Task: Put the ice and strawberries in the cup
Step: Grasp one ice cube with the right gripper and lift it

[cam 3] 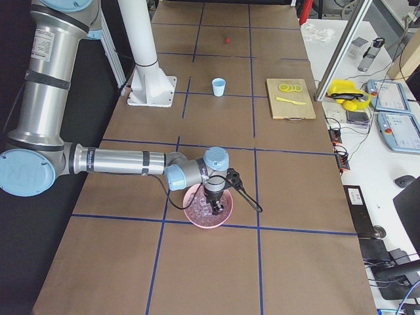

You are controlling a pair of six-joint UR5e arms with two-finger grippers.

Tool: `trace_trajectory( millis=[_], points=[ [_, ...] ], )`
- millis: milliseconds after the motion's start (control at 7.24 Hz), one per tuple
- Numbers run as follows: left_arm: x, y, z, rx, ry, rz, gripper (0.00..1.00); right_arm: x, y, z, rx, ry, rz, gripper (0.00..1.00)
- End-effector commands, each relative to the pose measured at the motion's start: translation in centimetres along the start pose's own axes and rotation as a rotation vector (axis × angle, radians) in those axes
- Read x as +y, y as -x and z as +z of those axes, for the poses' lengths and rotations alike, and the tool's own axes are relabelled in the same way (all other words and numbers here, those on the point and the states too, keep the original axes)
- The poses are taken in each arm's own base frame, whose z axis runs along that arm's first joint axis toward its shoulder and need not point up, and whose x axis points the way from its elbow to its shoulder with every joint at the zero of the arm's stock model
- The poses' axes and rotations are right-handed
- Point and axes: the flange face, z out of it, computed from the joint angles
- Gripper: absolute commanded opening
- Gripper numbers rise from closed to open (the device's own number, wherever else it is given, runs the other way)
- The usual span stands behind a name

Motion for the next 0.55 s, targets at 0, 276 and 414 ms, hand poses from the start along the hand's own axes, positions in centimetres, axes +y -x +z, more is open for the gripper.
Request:
trace_trajectory(
  millis=[0,276,414],
  points=[
    [0.0,0.0,0.0,0.0,-0.001,0.001,1.0,0.0,0.0,0.0,0.0,0.001,-0.003,0.06],
    [0.0,-0.1,-0.1,-0.001,-0.003,0.002,1.0,-0.6,0.4,-0.6,-0.003,-0.015,-0.014,0.02],
    [0.0,-0.1,-0.1,-0.001,-0.003,0.002,1.0,-1.5,1.1,-2.1,-0.008,-0.047,-0.028,0.02]
  ],
)
